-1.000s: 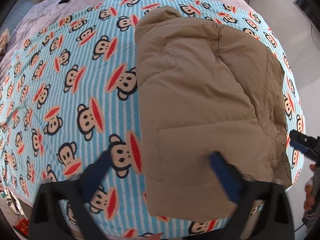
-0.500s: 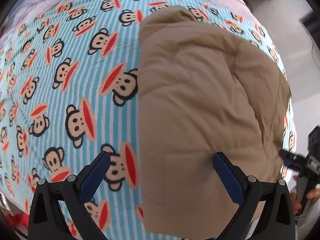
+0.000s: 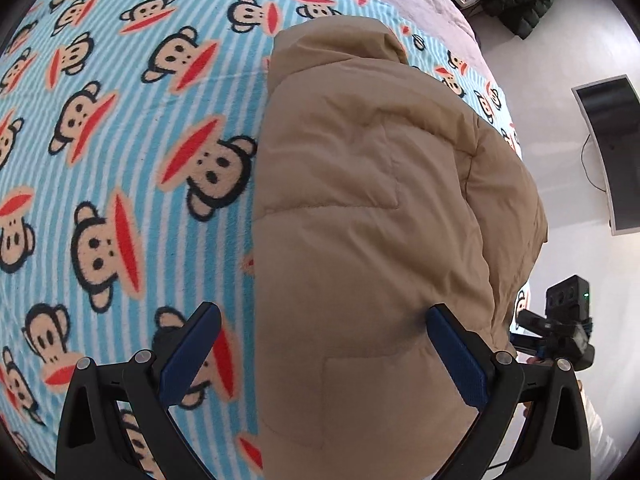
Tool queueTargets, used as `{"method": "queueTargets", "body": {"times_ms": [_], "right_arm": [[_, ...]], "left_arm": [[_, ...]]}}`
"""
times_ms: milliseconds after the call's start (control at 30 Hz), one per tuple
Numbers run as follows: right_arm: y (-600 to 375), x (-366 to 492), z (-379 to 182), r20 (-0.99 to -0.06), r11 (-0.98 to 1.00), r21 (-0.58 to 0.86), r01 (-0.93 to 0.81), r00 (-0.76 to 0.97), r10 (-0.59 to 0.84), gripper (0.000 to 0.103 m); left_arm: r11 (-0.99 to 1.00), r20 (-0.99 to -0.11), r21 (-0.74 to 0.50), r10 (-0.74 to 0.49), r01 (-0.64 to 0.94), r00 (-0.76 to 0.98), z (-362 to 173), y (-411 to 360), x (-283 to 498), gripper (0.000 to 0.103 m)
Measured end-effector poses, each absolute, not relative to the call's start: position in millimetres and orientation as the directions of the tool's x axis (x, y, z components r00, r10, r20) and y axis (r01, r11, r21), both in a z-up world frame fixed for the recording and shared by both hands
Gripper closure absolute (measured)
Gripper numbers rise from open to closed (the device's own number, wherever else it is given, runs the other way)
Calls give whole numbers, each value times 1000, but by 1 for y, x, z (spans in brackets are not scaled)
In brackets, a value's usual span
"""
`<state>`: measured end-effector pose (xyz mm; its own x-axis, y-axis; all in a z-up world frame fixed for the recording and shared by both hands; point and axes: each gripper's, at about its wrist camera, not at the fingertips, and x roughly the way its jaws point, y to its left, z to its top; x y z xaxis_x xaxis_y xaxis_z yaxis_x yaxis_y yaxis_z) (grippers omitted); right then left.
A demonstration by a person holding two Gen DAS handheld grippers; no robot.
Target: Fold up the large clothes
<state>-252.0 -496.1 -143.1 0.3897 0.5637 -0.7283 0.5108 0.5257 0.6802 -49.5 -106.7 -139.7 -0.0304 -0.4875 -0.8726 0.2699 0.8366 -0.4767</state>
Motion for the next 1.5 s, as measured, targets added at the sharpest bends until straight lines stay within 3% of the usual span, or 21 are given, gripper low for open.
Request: {"method": "queueTargets", "body": {"times_ms": [100,433,633,833,1100,1133,1200,1300,1367,1500], "right_arm": [[-487,-245,-135,-716,563,696,445,387,581,0],[-462,-204,-142,-888,791,459,406,208,409,0],[-478,-204,-170,-805,671,586,453,235,545,0],[-478,-199,-192,-620,471,770,430,332,711,0],[-466,-170,-204,-641,484,751,449,324,695,0],[-465,-170,-203,-647,481,746,462,326,690,1],[-465,-170,-201,-642,463,746,479,333,691,11],[-463,-170,-189,-611,433,775,460,373,698,41],[-459,-169,-178,-597,432,791,433,390,701,47],[-446,-159,-151,-565,431,821,374,430,704,48]], "left_arm": [[840,-884,-451,-467,301,-19,-139,-113,-50,0],[828,-881,-451,-474,334,-15,-145,-139,-38,0],[736,-776,-629,-615,250,-140,-174,-125,-24,0],[653,-672,-740,-710,161,-209,-204,-127,-16,0],[678,-693,-720,-691,149,-205,-213,-159,-10,1],[680,-699,-715,-687,163,-201,-208,-162,-10,6],[679,-703,-711,-684,180,-194,-197,-168,-15,15],[661,-693,-721,-698,209,-183,-180,-171,-16,26],[641,-680,-731,-712,234,-175,-166,-168,-14,28],[607,-656,-744,-742,279,-136,-138,-156,-10,28]]}}
